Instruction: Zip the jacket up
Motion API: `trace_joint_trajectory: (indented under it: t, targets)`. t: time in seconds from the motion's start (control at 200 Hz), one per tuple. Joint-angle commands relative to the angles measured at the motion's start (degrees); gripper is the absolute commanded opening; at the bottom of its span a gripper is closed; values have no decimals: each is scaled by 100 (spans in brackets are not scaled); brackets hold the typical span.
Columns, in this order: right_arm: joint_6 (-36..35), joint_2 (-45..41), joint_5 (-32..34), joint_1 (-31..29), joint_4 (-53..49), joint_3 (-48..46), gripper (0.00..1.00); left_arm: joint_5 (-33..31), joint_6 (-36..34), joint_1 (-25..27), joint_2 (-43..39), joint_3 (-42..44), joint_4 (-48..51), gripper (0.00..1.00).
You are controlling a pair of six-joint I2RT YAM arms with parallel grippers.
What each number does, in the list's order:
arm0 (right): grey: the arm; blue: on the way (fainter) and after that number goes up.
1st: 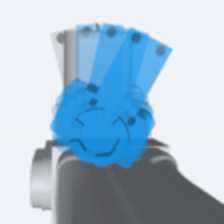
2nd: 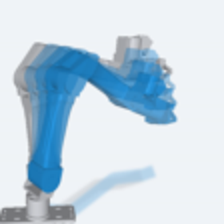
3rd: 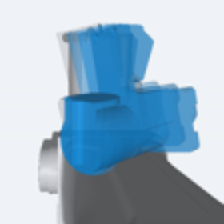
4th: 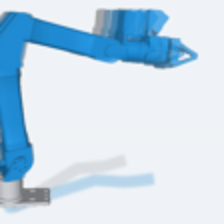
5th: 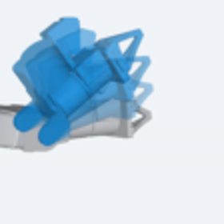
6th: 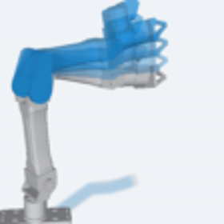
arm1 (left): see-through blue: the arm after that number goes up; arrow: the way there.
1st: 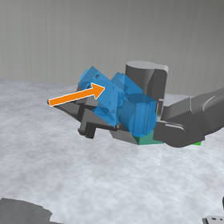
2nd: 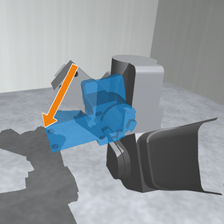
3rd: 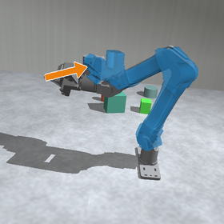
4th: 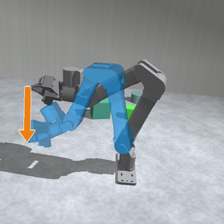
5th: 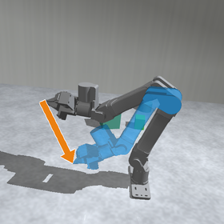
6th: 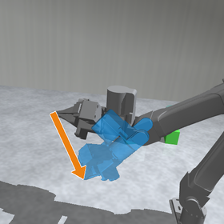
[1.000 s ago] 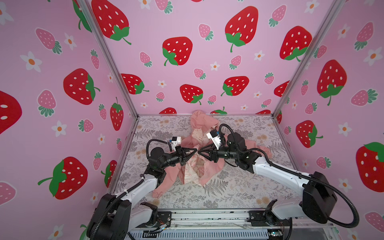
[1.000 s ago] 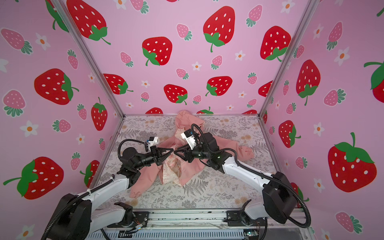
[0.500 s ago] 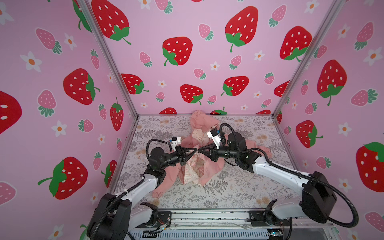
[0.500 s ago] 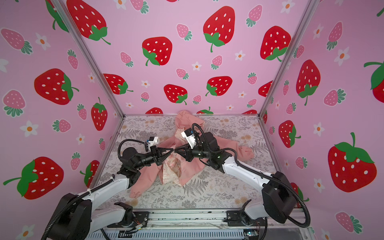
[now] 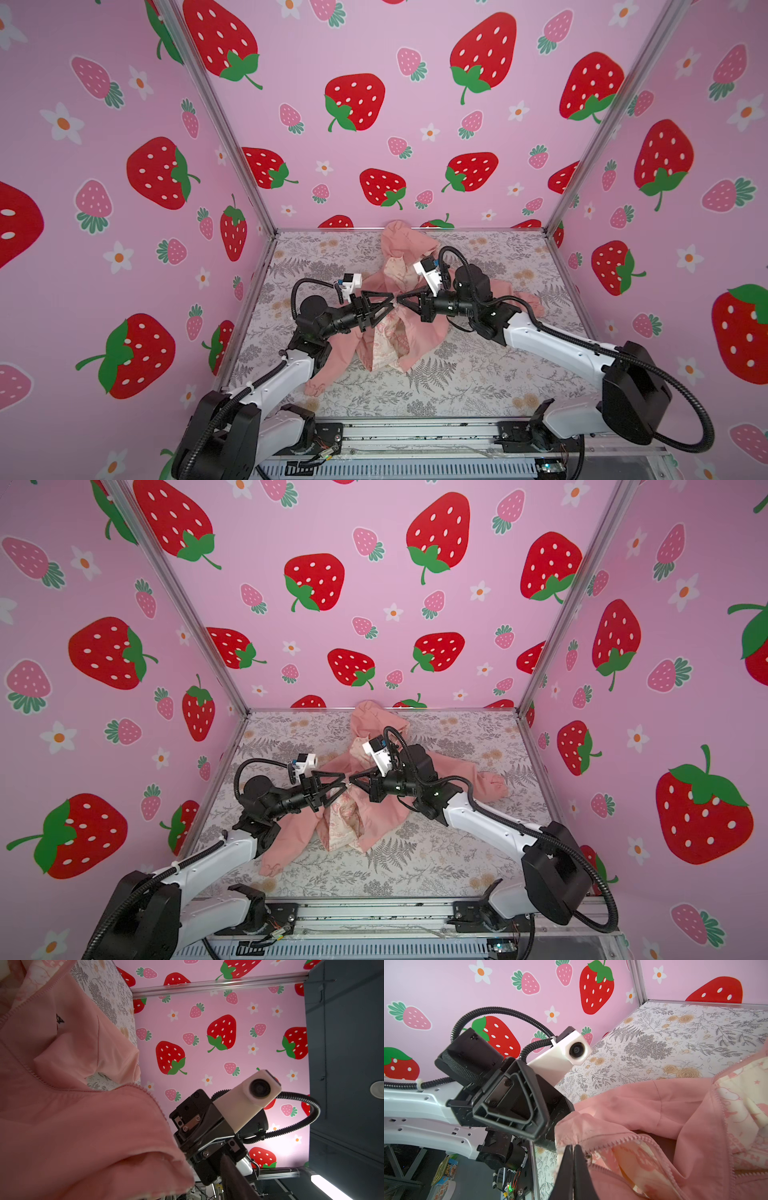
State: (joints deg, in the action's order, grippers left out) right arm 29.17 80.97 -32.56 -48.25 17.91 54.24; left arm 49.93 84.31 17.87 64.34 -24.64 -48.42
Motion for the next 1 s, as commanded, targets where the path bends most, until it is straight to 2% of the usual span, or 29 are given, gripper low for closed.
trace_joint_trajectory:
  t: [0.0,0.285,0.4,0.895,0.99]
  targets:
    - [113,49,44,11,240,140,0,19,-730,92,-390,37,768,58]
    - [303,213,-6,-24,423,122,0,-123,-2096,419,-757,-547,2629,55]
    - [359,282,-14,-70,500,139,0,-259,-2493,497,-756,-748,3228,51]
    - [352,456,111,-311,485,219,0,-511,-2594,500,-511,-871,3287,31]
    - [344,468,158,-314,472,210,0,-510,-2627,502,-449,-908,3302,18]
